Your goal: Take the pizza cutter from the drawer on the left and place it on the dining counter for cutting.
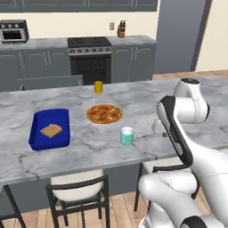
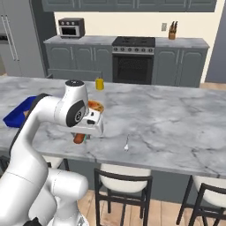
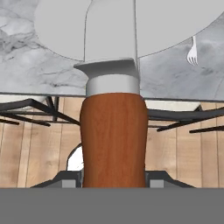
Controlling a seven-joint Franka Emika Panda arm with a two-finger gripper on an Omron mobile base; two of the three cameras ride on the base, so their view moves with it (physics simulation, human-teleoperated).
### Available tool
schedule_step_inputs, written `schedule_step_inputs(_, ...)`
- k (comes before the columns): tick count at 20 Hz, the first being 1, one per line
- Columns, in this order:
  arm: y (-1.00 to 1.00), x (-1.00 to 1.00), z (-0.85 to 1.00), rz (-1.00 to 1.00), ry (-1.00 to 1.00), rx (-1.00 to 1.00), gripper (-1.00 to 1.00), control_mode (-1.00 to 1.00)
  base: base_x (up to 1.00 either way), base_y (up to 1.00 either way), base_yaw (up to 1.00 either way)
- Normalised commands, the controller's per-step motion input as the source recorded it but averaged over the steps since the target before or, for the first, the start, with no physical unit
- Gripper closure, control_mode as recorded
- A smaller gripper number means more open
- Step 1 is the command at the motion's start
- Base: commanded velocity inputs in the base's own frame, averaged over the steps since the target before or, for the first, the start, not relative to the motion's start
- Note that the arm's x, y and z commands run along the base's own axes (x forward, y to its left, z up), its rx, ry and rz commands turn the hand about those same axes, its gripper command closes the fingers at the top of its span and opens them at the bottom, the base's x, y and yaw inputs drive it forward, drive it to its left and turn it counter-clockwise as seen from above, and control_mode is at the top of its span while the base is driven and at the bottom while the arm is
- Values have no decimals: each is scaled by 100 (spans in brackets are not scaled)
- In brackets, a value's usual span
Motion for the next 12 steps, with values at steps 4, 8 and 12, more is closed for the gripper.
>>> schedule_step_inputs(4, 0, 0, 0, 0, 0, 0, 100, 100, 41, -7, 3)
schedule_step_inputs(8, 0, 0, 0, 0, 0, 0, 100, 100, 39, -5, 3)
schedule_step_inputs(12, 0, 0, 0, 0, 0, 0, 100, 100, 32, -3, 2)
